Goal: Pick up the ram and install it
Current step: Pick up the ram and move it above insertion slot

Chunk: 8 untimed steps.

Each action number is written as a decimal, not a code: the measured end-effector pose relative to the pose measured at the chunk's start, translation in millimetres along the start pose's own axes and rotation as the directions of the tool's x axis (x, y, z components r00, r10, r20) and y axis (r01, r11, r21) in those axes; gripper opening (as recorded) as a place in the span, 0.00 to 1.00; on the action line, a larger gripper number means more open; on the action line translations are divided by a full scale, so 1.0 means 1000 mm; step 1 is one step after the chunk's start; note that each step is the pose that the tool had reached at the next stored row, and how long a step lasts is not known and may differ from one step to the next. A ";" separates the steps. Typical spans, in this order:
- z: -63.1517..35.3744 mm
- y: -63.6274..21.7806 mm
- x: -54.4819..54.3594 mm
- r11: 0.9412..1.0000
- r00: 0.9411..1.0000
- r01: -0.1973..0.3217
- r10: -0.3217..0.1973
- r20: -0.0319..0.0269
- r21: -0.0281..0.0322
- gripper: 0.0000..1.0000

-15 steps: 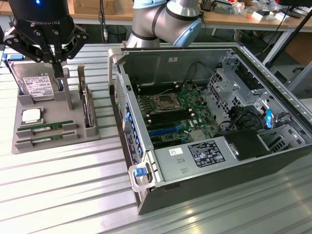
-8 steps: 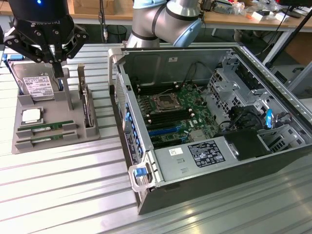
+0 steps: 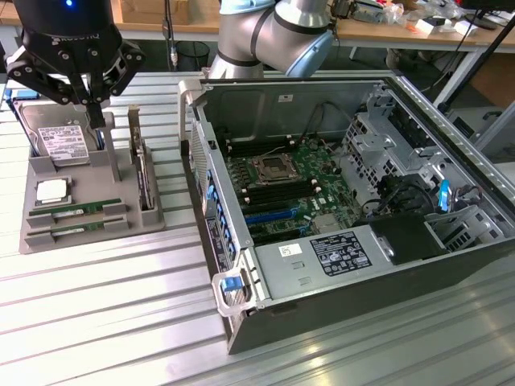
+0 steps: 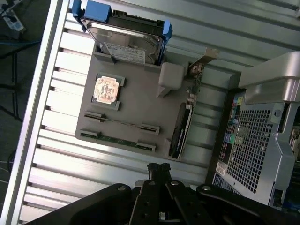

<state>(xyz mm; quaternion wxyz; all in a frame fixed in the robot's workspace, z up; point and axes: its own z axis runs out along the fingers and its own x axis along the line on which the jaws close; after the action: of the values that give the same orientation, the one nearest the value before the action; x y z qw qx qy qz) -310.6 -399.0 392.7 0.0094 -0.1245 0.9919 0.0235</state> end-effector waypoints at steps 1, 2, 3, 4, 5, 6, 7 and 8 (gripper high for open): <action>0.0000 0.0000 0.000 1.000 1.000 0.022 -0.022 -0.001 -0.001 0.11; 0.0000 0.0000 0.000 1.000 0.999 0.032 -0.032 -0.001 -0.001 0.11; 0.0000 0.0000 0.000 0.999 0.999 0.047 -0.047 -0.002 -0.001 0.11; 0.0000 0.0000 0.000 0.998 0.998 0.060 -0.060 -0.003 -0.002 0.11; 0.0000 0.0000 0.000 0.998 0.998 0.067 -0.067 -0.003 -0.002 0.11; 0.0000 0.0000 0.000 0.996 0.996 0.084 -0.084 -0.004 -0.002 0.11; 0.0000 0.0000 0.000 0.994 0.994 0.105 -0.105 -0.004 -0.003 0.11; 0.0000 0.0000 0.000 0.994 0.994 0.112 -0.112 -0.005 -0.003 0.11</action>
<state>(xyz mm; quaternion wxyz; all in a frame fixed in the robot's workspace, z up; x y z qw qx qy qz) -310.7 -398.9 392.7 0.0080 -0.1803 0.9833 0.0240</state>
